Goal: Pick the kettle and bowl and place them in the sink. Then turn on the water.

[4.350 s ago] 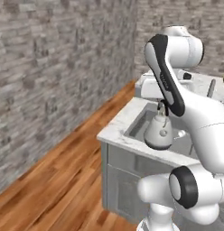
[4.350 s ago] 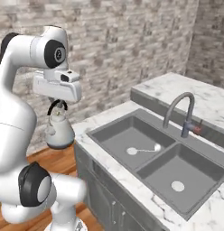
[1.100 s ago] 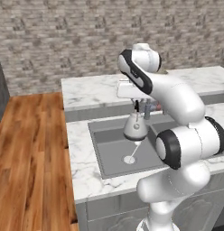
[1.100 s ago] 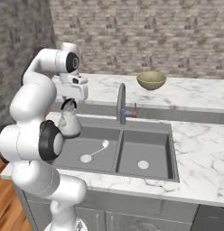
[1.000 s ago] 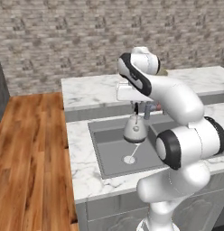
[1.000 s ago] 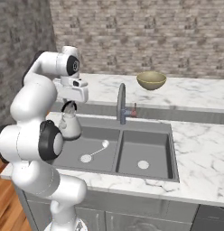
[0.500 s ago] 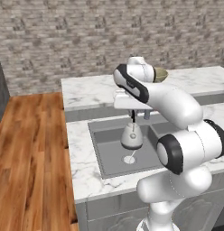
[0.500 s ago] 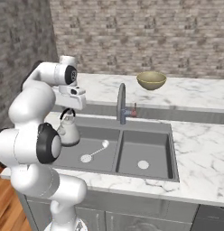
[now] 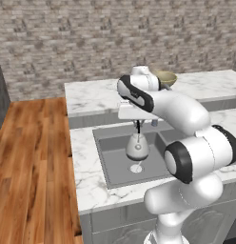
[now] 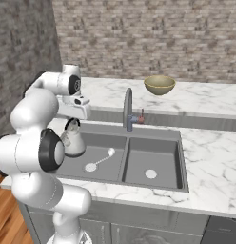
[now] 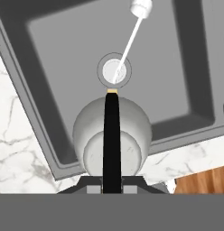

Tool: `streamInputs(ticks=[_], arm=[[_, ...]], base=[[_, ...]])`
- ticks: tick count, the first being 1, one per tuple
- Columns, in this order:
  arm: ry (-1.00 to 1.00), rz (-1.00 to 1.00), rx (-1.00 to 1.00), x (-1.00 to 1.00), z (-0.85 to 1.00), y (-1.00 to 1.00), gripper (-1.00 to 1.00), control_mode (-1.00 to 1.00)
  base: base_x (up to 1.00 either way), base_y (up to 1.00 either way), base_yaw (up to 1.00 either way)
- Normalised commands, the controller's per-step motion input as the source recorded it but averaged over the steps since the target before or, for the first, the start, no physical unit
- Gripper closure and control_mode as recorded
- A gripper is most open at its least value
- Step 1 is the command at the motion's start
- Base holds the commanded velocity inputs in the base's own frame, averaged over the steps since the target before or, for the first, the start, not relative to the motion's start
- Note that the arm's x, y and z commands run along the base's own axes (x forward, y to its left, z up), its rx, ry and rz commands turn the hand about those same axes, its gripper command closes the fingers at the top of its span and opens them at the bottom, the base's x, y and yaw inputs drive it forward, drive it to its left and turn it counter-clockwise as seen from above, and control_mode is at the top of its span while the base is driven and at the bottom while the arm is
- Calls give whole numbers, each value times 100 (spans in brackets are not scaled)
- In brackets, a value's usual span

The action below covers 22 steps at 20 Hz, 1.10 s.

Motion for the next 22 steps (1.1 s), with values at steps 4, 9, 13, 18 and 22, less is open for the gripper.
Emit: streamInputs(ticks=[4,9,13,18,22], arm=[[-6,0,0,19,-26,4,100,-100],[-3,0,0,23,-24,1,100,-100],[0,0,0,44,-19,0,100,-100],[0,0,0,41,-16,0,100,-100],[0,0,0,17,-21,0,100,-100]], base=[[0,0,0],[0,0,0],[0,0,0],[0,0,0],[0,0,0]])
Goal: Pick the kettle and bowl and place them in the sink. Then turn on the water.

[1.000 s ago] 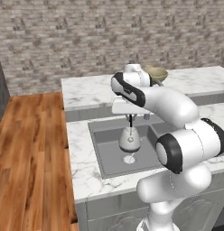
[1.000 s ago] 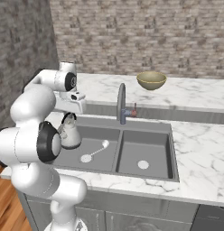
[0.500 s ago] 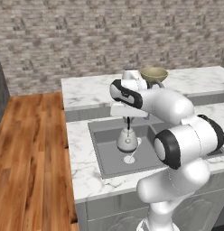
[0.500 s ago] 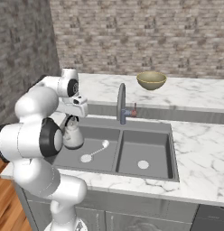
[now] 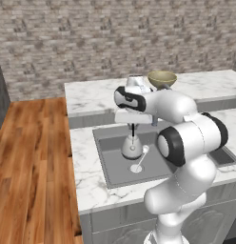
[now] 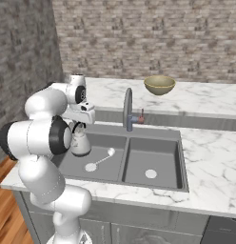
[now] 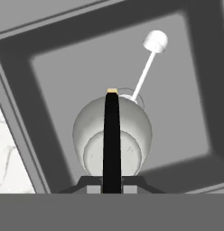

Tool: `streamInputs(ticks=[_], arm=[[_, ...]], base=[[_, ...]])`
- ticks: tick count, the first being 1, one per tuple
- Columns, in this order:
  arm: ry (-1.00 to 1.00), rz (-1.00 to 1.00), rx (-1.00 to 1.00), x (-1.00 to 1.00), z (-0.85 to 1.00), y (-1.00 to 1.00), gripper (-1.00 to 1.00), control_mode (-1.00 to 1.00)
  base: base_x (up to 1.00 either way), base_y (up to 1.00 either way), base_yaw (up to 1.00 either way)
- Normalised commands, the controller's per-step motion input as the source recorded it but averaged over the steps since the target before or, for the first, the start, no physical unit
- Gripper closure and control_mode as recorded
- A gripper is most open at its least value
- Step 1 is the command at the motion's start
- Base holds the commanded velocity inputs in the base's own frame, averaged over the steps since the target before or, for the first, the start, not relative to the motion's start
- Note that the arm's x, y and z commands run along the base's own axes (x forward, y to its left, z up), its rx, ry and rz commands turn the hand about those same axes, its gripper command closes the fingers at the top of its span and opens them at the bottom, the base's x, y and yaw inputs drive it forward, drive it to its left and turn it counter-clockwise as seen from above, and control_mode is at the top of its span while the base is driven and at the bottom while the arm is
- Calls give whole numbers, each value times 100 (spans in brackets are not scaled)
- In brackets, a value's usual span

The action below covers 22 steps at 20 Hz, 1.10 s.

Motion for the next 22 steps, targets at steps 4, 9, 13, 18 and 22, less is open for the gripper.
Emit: streamInputs(ticks=[4,9,13,18,22], arm=[[0,0,-1,13,-30,0,100,-100],[0,0,-1,8,-29,0,100,-100],[0,0,0,0,-22,5,100,-100],[0,0,0,0,-29,13,100,-100],[0,0,0,0,-39,14,100,-100]], base=[[0,0,0],[0,0,0],[0,0,0],[0,0,0],[0,0,0]])
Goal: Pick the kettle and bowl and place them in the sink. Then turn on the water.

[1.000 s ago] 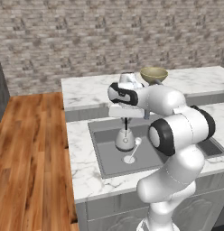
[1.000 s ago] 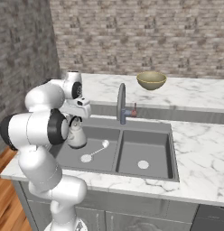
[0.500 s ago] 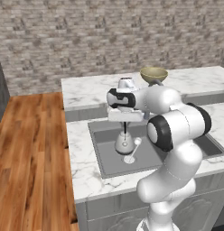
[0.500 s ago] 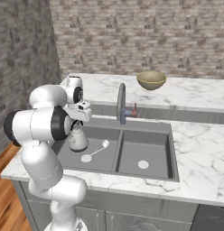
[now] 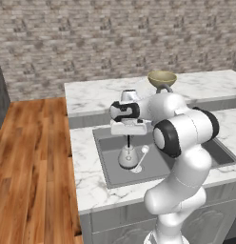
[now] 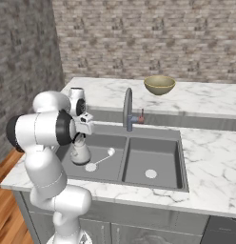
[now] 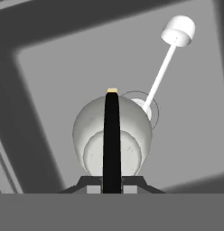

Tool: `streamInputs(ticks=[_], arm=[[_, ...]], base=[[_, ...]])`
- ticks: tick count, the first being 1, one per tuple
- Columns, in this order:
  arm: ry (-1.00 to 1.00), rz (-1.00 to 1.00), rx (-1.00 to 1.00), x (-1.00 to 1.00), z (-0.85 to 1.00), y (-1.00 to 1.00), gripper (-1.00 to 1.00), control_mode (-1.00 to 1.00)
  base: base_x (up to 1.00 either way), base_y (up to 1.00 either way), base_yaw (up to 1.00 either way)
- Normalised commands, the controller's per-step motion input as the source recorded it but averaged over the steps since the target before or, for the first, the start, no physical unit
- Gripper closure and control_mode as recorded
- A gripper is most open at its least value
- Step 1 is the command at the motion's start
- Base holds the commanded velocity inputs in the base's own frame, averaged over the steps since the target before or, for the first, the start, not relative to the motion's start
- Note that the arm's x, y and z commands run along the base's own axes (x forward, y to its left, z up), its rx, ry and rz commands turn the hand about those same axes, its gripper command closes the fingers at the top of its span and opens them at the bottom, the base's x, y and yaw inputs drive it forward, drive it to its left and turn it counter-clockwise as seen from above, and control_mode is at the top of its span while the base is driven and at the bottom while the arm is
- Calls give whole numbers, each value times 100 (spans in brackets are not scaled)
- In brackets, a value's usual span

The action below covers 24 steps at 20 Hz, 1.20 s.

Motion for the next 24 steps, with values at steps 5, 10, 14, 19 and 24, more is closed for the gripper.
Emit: streamInputs(ticks=[5,10,14,19,24], arm=[[0,0,0,12,-33,5,100,-100],[0,0,0,18,-33,0,100,-100],[0,0,0,8,-27,0,100,-100],[0,0,0,0,-15,4,100,-100],[0,0,0,0,0,0,100,-100]], base=[[0,0,0],[0,0,0],[0,0,0],[0,0,0],[0,0,0]])
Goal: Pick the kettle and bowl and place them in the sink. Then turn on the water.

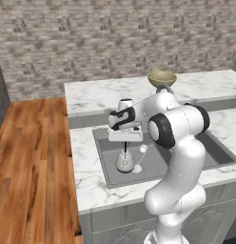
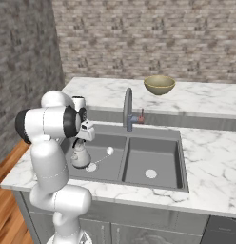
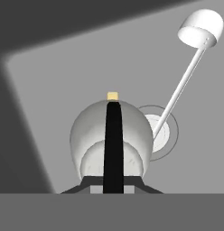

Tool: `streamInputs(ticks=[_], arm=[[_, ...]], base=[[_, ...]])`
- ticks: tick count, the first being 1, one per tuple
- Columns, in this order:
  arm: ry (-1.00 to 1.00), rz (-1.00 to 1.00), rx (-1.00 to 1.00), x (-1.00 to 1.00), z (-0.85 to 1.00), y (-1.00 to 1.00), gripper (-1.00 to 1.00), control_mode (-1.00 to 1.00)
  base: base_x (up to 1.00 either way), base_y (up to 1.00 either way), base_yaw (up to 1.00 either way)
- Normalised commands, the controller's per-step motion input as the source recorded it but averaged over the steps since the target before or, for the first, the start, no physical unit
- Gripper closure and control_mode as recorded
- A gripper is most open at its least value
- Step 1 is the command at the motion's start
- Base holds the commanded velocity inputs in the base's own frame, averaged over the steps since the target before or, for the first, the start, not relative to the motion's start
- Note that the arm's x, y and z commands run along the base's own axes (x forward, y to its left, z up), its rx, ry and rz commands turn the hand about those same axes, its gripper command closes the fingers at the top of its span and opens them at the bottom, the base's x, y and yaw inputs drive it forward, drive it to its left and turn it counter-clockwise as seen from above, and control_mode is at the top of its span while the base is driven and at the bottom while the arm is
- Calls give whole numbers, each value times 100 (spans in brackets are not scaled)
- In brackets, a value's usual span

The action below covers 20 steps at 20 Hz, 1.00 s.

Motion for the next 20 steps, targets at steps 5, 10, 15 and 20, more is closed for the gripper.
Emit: streamInputs(ticks=[5,10,15,20], arm=[[0,0,0,0,0,0,-100,-100],[0,0,0,0,0,0,-100,-100],[0,0,0,0,0,0,-100,-100],[0,0,0,-19,26,0,-100,-100]], base=[[0,0,0],[0,0,0],[0,0,0],[0,0,0]])
